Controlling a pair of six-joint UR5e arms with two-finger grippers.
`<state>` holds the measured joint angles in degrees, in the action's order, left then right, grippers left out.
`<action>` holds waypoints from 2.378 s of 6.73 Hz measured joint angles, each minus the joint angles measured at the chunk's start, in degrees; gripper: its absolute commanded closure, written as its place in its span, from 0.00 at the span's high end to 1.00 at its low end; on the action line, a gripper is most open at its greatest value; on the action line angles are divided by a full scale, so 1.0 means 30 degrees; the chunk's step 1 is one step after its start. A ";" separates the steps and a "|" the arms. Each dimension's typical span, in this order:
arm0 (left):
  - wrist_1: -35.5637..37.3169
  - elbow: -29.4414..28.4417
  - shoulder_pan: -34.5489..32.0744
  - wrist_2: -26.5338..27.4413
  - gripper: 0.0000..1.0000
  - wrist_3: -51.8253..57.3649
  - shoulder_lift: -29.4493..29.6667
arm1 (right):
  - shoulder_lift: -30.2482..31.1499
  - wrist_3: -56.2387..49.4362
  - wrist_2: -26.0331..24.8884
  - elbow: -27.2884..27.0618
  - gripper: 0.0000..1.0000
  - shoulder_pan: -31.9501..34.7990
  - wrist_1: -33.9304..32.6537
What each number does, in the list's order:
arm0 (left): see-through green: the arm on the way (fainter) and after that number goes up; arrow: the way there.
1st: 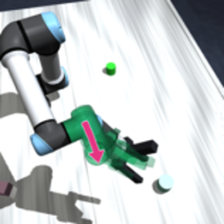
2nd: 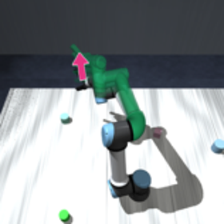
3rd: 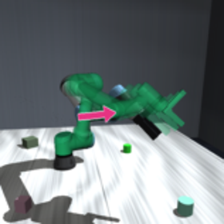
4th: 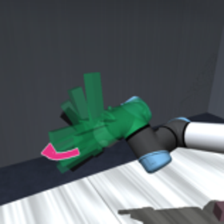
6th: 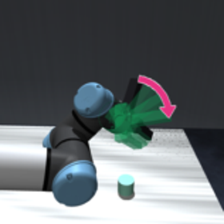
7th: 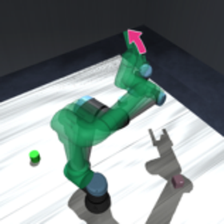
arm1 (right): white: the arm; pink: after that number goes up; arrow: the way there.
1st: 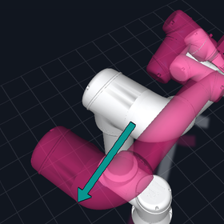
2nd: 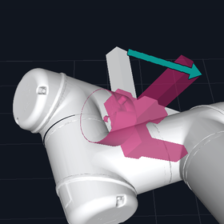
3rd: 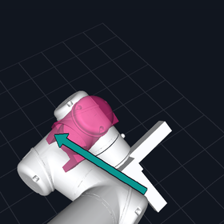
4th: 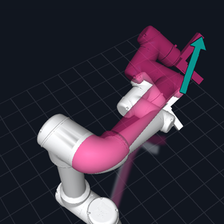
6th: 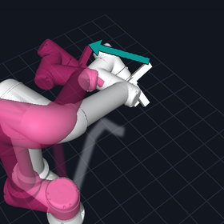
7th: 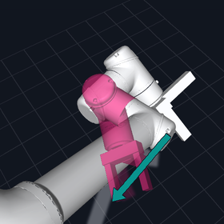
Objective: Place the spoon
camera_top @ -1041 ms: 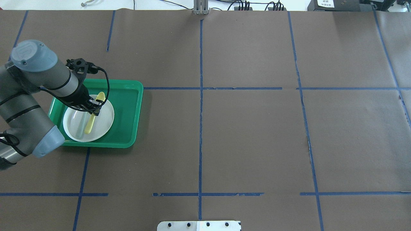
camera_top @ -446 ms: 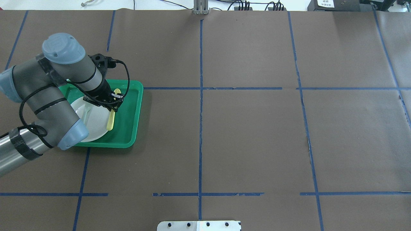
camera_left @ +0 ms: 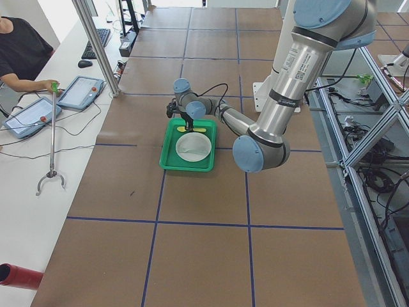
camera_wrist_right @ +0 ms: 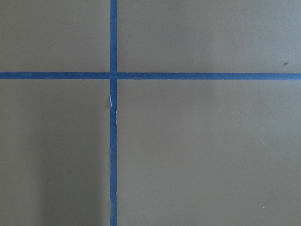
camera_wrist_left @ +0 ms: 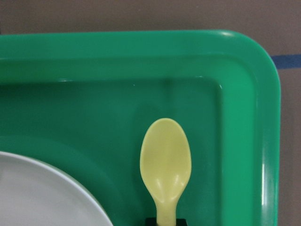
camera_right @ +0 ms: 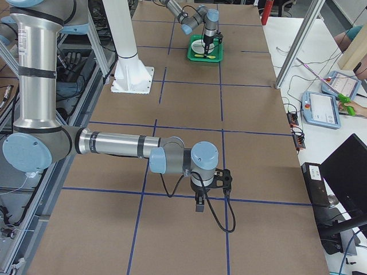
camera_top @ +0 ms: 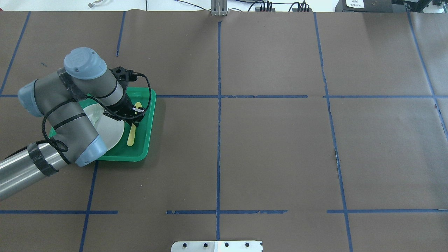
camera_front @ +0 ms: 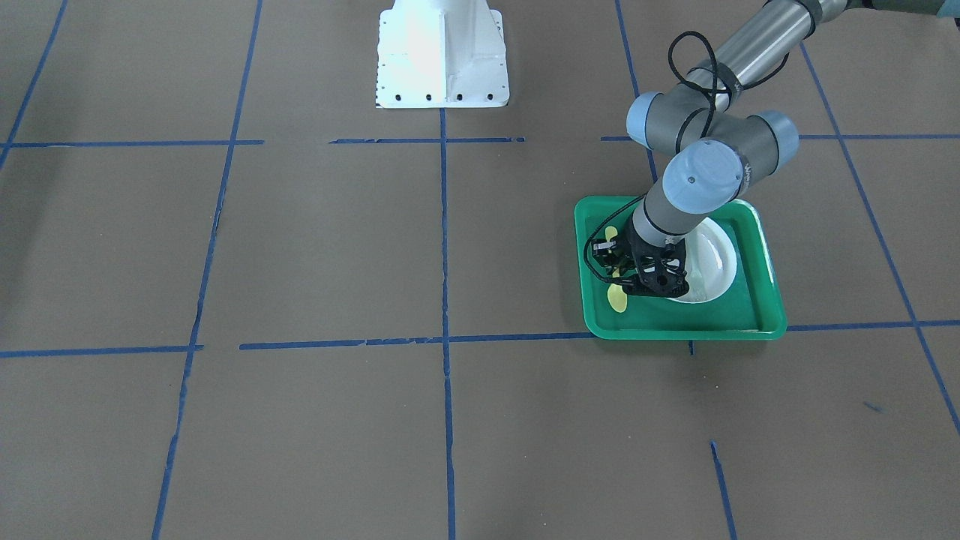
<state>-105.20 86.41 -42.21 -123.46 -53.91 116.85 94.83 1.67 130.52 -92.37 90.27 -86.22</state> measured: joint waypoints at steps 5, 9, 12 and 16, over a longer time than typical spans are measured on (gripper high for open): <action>0.1641 0.2473 -0.3900 0.0003 0.80 0.0970 -0.0231 | -0.0001 0.0000 -0.0001 -0.0001 1.00 -0.0001 0.0000; 0.4755 0.2999 -1.1586 -0.2911 0.81 1.2516 -0.4023 | -0.0001 0.0000 0.0000 0.0000 1.00 -0.0001 -0.0001; 0.4925 0.2547 -1.6604 -0.3880 0.86 1.9070 -0.6916 | 0.0001 0.0000 0.0000 -0.0001 1.00 0.0000 0.0000; 0.4796 0.2371 -1.7072 -0.3907 0.99 1.9717 -0.7889 | 0.0000 0.0000 0.0000 -0.0001 1.00 -0.0001 0.0000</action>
<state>-90.81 93.52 -93.42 -135.18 5.24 93.19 94.83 1.67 130.52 -92.37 90.26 -86.22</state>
